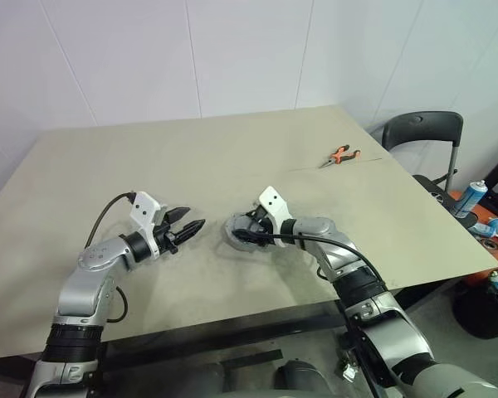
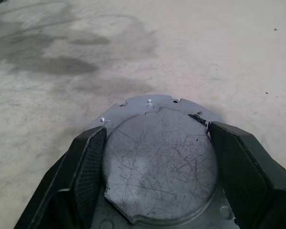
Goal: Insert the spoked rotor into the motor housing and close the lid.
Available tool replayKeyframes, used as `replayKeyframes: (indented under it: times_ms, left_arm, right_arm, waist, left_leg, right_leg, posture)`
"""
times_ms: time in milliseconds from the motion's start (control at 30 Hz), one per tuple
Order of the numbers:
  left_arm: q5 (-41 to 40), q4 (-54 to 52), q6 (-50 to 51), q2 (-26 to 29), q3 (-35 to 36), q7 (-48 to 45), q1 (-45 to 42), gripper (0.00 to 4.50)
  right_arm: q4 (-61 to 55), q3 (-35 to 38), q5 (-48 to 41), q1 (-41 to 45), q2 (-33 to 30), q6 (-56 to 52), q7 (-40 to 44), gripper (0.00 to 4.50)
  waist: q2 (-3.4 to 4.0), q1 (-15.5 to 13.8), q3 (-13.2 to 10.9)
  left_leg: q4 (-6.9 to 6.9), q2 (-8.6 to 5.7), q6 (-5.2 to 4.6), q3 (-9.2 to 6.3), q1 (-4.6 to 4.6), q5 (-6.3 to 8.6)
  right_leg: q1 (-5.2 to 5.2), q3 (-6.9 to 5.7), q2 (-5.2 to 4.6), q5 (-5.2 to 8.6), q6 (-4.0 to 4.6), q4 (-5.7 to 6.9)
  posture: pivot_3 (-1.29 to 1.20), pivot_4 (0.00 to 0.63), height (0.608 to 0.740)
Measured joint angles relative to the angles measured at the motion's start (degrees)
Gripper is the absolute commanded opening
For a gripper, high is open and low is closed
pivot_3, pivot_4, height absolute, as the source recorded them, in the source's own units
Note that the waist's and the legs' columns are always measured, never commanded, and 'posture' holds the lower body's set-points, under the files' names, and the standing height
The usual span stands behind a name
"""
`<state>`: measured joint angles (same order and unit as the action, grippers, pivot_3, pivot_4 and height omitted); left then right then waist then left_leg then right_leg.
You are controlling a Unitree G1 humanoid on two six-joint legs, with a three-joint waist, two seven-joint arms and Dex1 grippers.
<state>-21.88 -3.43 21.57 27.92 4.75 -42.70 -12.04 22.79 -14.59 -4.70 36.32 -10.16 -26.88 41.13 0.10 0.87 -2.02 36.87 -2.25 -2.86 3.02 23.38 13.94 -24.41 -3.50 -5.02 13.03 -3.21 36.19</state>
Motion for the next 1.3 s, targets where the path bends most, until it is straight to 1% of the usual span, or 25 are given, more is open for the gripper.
replayKeyframes:
  times_ms: [267,433,633,733,767,800,833,867,900,933,967,1000,1033,1067,1100,1133,1167,1200,1233,1300]
  left_arm:
    - [0.0,0.0,0.0,0.0,0.0,0.1,0.0,2.75]
    - [0.0,0.0,0.0,-0.1,0.0,0.3,0.3,2.75]
    - [0.0,-0.2,0.0,-0.7,0.0,0.7,0.9,2.75]
    - [0.0,-0.4,0.0,-1.1,0.0,1.0,1.2,2.75]
    - [0.0,-0.5,0.0,-1.1,0.0,1.2,1.2,2.75]
    - [0.0,-0.7,0.0,-1.1,0.0,1.3,1.2,2.75]
    - [0.0,-0.7,0.0,-1.2,0.0,1.4,1.2,2.75]
    - [0.0,-0.8,0.0,-1.4,0.0,1.5,1.2,2.75]
    - [0.0,-0.8,0.0,-1.6,0.0,1.6,1.2,2.75]
    - [0.0,-1.0,0.0,-1.6,0.0,1.7,1.2,2.75]
    - [0.0,-1.2,0.0,-1.7,-0.1,1.7,1.2,2.75]
    - [0.0,-1.2,0.0,-1.8,-0.2,1.7,1.2,2.75]
    - [0.0,-1.2,0.0,-1.9,-0.2,1.7,1.2,2.75]
    - [0.0,-1.2,0.0,-1.9,-0.4,1.7,1.1,2.75]
    - [0.0,-1.2,0.0,-1.8,-0.4,1.7,1.0,2.75]
    - [0.0,-1.2,0.0,-1.8,-0.5,1.8,0.7,2.75]
    - [0.0,-1.2,0.0,-1.8,-0.5,1.8,0.7,2.75]
    - [0.0,-1.2,0.0,-1.8,-0.5,1.8,0.7,2.75]
    - [0.0,-1.2,0.0,-1.8,-0.5,1.8,0.8,2.75]
    - [0.0,-1.2,0.0,-1.8,-0.5,1.8,0.8,2.75]
  right_arm:
    - [1.5,0.4,0.0,0.3,0.7,0.3,-0.8,3.22]
    - [3.7,0.3,0.2,1.0,1.9,1.0,-1.7,3.22]
    - [6.0,-0.1,1.3,1.8,2.6,1.6,-3.0,3.22]
    - [6.5,-0.4,1.7,1.8,2.6,2.3,-3.5,3.22]
    - [6.7,-0.6,1.8,1.9,2.6,2.5,-3.7,3.22]
    - [6.9,-0.7,2.0,2.0,2.6,2.6,-3.8,3.22]
    - [7.3,-0.7,2.1,2.1,2.6,2.7,-3.8,3.22]
    - [7.6,-0.7,2.2,2.2,2.6,2.7,-3.9,3.22]
    - [7.9,-0.7,2.4,2.4,2.6,2.7,-4.0,3.22]
    - [8.1,-0.9,2.5,2.6,2.7,2.8,-4.2,3.22]
    - [8.3,-1.1,2.6,2.7,2.8,3.0,-4.4,3.22]
    - [9.0,-1.2,2.7,3.0,3.1,3.1,-4.8,3.22]
    - [9.8,-1.3,2.8,3.5,3.5,3.1,-5.3,3.22]
    - [10.7,-1.4,3.2,4.0,3.9,3.1,-6.0,3.22]
    - [11.4,-1.4,3.3,4.7,4.2,3.0,-6.2,3.22]
    - [11.7,-1.3,3.3,4.8,4.4,2.8,-6.2,3.22]
    - [12.1,-1.0,3.3,5.0,4.6,2.8,-6.4,3.22]
    - [12.6,-1.0,3.3,5.3,4.7,2.8,-6.5,3.22]
    - [13.0,-1.0,3.4,5.6,4.8,2.8,-6.8,3.22]
    - [13.4,-1.0,3.4,5.9,4.9,2.8,-7.5,3.22]
  waist:
    - [0.0,0.0,0.0]
    - [0.0,0.1,0.1]
    - [0.07,0.1,0.1]
    - [0.06,0.0,0.1]
    - [0.01,-0.1,0.1]
    - [-0.2,-0.3,0.2]
    - [-0.55,-0.5,0.3]
    - [-0.99,-0.7,0.4]
    - [-0.91,-0.7,0.4]
    - [-0.6,-0.6,0.3]
    - [-0.26,-0.2,0.2]
    - [0.26,0.1,0.2]
    - [0.72,0.4,0.2]
    - [1.15,0.5,0.3]
    - [1.14,0.3,0.6]
    - [1.08,0.4,0.6]
    - [0.38,0.1,0.8]
    - [0.05,-0.1,0.8]
    - [0.0,-0.1,0.8]
    - [0.08,-0.1,0.8]
  left_leg:
    - [0.0,0.0,0.0,0.0,-0.15,0.0]
    - [0.0,0.01,0.0,0.0,-0.4,0.0]
    - [-0.12,0.06,0.01,-0.01,-0.91,0.02]
    - [-0.64,0.06,0.01,0.14,-0.77,0.02]
    - [-0.92,0.06,0.01,0.24,-0.8,0.02]
    - [-1.17,0.07,0.01,0.51,-0.95,0.02]
    - [-1.27,0.07,0.03,0.93,-1.16,0.01]
    - [-1.26,0.19,0.07,1.35,-1.79,-0.02]
    - [-1.3,0.25,0.15,1.42,-2.11,-0.07]
    - [-1.16,0.32,0.19,1.17,-2.02,-0.1]
    - [-0.9,0.5,0.21,0.97,-1.95,-0.11]
    - [-0.65,0.88,0.26,0.8,-1.94,-0.12]
    - [-0.72,1.04,0.3,0.42,-1.85,-0.12]
    - [-0.9,1.17,0.32,-0.13,-1.66,-0.1]
    - [-1.21,1.17,0.31,-0.22,-1.01,-0.1]
    - [-1.26,1.09,0.31,-0.07,-0.87,-0.1]
    - [-1.14,0.88,0.31,0.2,-1.07,-0.1]
    - [-1.01,0.81,0.32,0.24,-1.24,-0.11]
    - [-1.04,0.83,0.34,0.22,-1.31,-0.12]
    - [-1.24,0.89,0.36,0.23,-1.25,-0.13]
  right_leg:
    - [0.07,0.0,0.01,-0.03,-0.02,0.0]
    - [0.18,0.0,0.01,-0.09,-0.03,0.0]
    - [0.94,0.0,0.05,0.02,-0.21,-0.06]
    - [1.05,0.14,0.1,0.03,-0.21,-0.07]
    - [1.12,0.39,0.26,0.05,-0.18,0.14]
    - [1.08,0.98,0.39,0.41,-0.06,0.89]
    - [1.02,1.61,0.35,1.49,-0.19,1.73]
    - [0.84,1.84,0.21,1.92,-0.05,2.01]
    - [0.73,1.74,0.11,1.92,0.17,1.77]
    - [0.73,1.4,0.05,1.81,0.37,1.67]
    - [0.91,1.0,0.04,1.78,0.42,1.53]
    - [1.33,0.31,0.04,1.73,0.48,1.17]
    - [1.72,-0.25,0.11,1.69,0.42,0.52]
    - [2.07,-0.62,0.47,1.62,0.29,-0.39]
    - [2.19,-0.68,0.52,1.51,0.15,-0.57]
    - [2.15,-0.21,0.44,1.51,0.15,-0.03]
    - [2.29,0.67,0.3,1.75,-0.19,0.83]
    - [2.06,0.95,0.32,2.09,-0.61,0.92]
    - [1.75,0.92,0.31,2.1,-0.53,0.84]
    - [1.69,0.86,0.29,1.99,-0.32,0.7]
  posture:
    - [0.0,0.0,0.74]
    - [0.0,0.0,0.74]
    - [0.0,0.0,0.74]
    - [0.0,0.0,0.74]
    - [0.0,0.0,0.74]
    - [0.0,0.0,0.74]
    - [0.0,0.0,0.74]
    - [0.0,0.0,0.74]
    - [0.0,0.0,0.74]
    - [0.0,0.0,0.74]
    - [0.0,0.0,0.74]
    - [0.0,0.0,0.74]
    - [0.0,0.0,0.74]
    - [0.0,0.0,0.74]
    - [0.0,0.0,0.74]
    - [0.0,0.0,0.74]
    - [0.0,0.0,0.74]
    - [0.0,0.0,0.74]
    - [0.0,0.0,0.74]
    - [0.0,0.0,0.74]
